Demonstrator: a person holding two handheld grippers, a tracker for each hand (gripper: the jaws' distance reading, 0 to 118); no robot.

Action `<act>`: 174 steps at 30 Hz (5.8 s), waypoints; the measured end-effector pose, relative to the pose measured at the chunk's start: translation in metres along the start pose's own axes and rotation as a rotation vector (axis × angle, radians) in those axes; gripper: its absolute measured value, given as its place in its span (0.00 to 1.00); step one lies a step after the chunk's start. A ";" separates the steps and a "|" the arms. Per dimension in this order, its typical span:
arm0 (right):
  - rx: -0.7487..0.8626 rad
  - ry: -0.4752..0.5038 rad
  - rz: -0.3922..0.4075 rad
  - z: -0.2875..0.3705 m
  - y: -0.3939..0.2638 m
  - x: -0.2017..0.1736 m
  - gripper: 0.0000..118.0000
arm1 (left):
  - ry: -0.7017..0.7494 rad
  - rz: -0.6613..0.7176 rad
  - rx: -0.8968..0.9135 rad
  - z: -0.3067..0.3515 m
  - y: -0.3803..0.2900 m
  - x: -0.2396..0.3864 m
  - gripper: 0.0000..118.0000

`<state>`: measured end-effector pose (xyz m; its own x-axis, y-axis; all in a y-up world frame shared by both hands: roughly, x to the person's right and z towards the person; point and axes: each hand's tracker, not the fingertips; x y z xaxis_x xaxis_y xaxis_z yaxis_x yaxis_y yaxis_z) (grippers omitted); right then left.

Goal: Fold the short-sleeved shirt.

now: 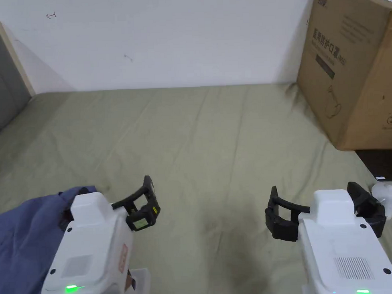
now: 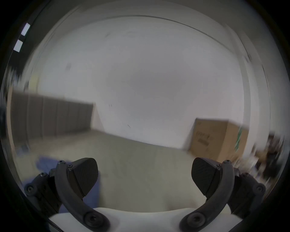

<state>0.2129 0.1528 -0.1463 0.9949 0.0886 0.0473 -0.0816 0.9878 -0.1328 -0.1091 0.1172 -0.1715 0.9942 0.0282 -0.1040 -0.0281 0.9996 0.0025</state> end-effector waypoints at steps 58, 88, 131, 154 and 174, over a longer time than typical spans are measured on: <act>-0.013 0.010 -0.030 0.003 0.007 0.003 0.21 | -0.049 -0.072 -0.031 0.003 0.006 0.005 0.06; 0.026 0.598 0.014 -0.015 0.034 -0.207 0.00 | 0.468 -0.047 -0.085 0.106 0.027 -0.215 0.00; -0.108 0.406 0.087 -0.072 0.008 -0.142 0.00 | 0.267 0.210 -1.023 -0.091 -0.132 -0.224 0.33; -0.022 0.276 -0.038 -0.033 0.021 -0.035 0.00 | -0.309 0.216 -0.565 -0.105 0.102 -0.094 0.07; -0.003 0.007 -0.039 0.012 0.016 0.080 0.00 | -0.818 0.016 -0.789 -0.102 0.010 0.175 0.07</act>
<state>0.2905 0.1769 -0.1330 0.9977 0.0495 0.0455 -0.0430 0.9900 -0.1340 0.0545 0.1318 -0.2909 0.7545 0.3219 0.5719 0.1891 0.7278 -0.6592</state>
